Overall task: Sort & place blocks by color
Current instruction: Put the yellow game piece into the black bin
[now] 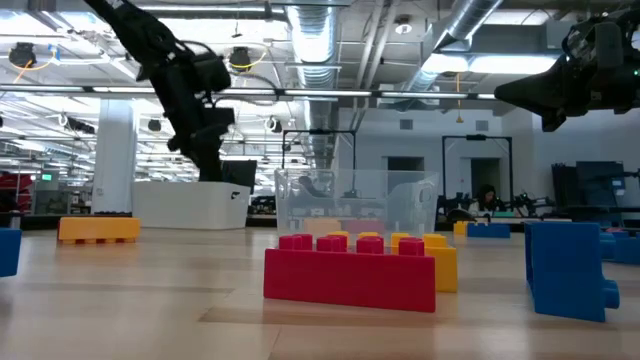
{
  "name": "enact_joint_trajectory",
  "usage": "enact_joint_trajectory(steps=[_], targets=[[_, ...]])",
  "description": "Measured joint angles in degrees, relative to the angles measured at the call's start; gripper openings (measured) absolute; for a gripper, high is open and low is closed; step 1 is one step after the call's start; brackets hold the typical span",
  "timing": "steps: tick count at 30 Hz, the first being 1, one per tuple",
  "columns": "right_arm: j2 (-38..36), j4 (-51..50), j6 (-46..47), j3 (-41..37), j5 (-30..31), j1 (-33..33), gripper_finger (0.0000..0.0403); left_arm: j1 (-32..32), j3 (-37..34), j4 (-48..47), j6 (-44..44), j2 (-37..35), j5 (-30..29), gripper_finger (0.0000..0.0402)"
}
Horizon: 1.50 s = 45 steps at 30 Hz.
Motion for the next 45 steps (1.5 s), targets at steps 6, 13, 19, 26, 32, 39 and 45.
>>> enact_joint_trajectory(steps=[6, 13, 19, 26, 32, 39, 45], targets=[[0.0, 0.0, 0.01, 0.0, 0.0, 0.0, 0.0051, -0.27, 0.0, 0.24, -2.71, -11.6, 2.59, 0.0207], [0.0, -0.02, 0.0, 0.0, -0.02, 0.0, 0.0051, -7.4, -5.01, 15.4, -10.39, -28.86, 13.89, 0.0194], [0.02, 0.0, 0.01, 0.0, 0.0, 0.0, 0.0051, -17.71, -15.11, 31.37, -15.28, -37.99, 13.75, 0.0178], [0.0, 0.0, 0.0, 0.0, -0.02, 0.0, 0.0051, -26.39, -24.61, 46.97, -17.8, -38.48, 7.19, 0.0167], [0.02, 1.89, 0.02, 0.03, 0.07, 0.0, 0.0051, -29.53, -25.87, 48.35, -16.66, -35.0, 4.2, 0.0166], [-0.02, 4.22, 0.09, 0.37, 0.07, 0.07, 0.0051, -29.81, -26.01, 55.63, -14.33, -28.67, 4.1, 0.0166], [-0.01, 12.46, 0.15, 0.54, -0.03, -1.11, 0.0051, -29.81, -26.01, 63.51, -13.26, -25.16, 4.45, 0.0166]])
